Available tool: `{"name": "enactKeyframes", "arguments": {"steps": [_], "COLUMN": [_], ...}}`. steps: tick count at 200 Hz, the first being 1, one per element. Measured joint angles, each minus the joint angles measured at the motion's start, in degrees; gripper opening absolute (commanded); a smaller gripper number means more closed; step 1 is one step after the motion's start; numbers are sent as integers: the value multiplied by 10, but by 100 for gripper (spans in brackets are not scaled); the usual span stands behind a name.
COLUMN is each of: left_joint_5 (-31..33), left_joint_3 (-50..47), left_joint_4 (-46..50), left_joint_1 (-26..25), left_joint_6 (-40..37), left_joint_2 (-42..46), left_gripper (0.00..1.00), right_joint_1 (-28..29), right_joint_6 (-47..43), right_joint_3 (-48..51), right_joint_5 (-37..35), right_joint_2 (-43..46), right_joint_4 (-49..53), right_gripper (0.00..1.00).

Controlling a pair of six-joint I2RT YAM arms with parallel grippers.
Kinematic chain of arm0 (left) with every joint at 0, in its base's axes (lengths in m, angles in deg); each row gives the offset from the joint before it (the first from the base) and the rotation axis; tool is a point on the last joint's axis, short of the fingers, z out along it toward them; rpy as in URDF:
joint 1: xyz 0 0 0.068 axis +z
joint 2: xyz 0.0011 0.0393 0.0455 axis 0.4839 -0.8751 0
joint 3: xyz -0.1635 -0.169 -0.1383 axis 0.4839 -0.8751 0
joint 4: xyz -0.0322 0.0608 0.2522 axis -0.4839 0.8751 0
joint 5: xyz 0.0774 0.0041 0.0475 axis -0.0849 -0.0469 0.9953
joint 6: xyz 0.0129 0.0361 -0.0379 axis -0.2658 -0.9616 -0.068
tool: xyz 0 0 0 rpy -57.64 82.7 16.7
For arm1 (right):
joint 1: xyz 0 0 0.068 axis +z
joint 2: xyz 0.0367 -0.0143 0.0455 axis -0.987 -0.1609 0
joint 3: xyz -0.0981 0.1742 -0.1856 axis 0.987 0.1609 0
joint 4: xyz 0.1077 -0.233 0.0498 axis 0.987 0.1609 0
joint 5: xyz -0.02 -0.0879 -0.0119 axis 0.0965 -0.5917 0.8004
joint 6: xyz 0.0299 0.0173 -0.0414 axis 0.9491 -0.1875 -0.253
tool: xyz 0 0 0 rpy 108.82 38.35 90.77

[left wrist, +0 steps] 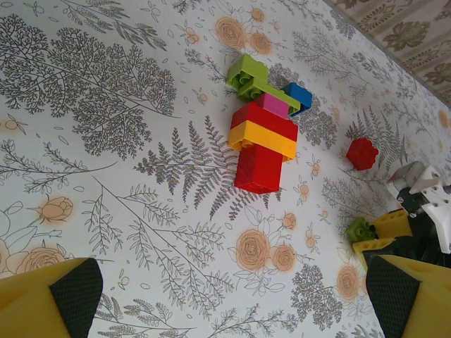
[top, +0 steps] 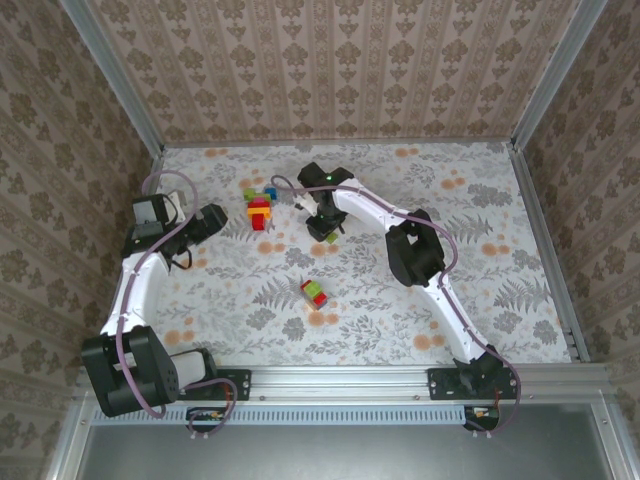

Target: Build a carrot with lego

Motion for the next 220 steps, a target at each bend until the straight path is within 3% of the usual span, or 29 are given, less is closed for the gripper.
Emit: {"name": "enactKeyframes", "arguments": {"steps": [34,55,106,142,174,220], "left_joint_5": [0,0,0,0,0,0], "left_joint_3": [0,0,0,0,0,0], "left_joint_4": [0,0,0,0,0,0], "left_joint_1": [0,0,0,0,0,0], "left_joint_6": [0,0,0,0,0,0], "left_joint_2": [0,0,0,0,0,0], "left_gripper": [100,100,100,100,100,100], "right_joint_1": [0,0,11,57,111,156], "right_joint_6": [21,49,122,161,195,238], "right_joint_3": [4,56,250,350,410,421], "right_joint_5": [3,15,39,59,72,72], "right_joint_2": [4,40,249,365,391,402], "right_joint_4": [2,1,-21,-50,-64,-72], "right_gripper": [35,35,35,35,34,33]}}
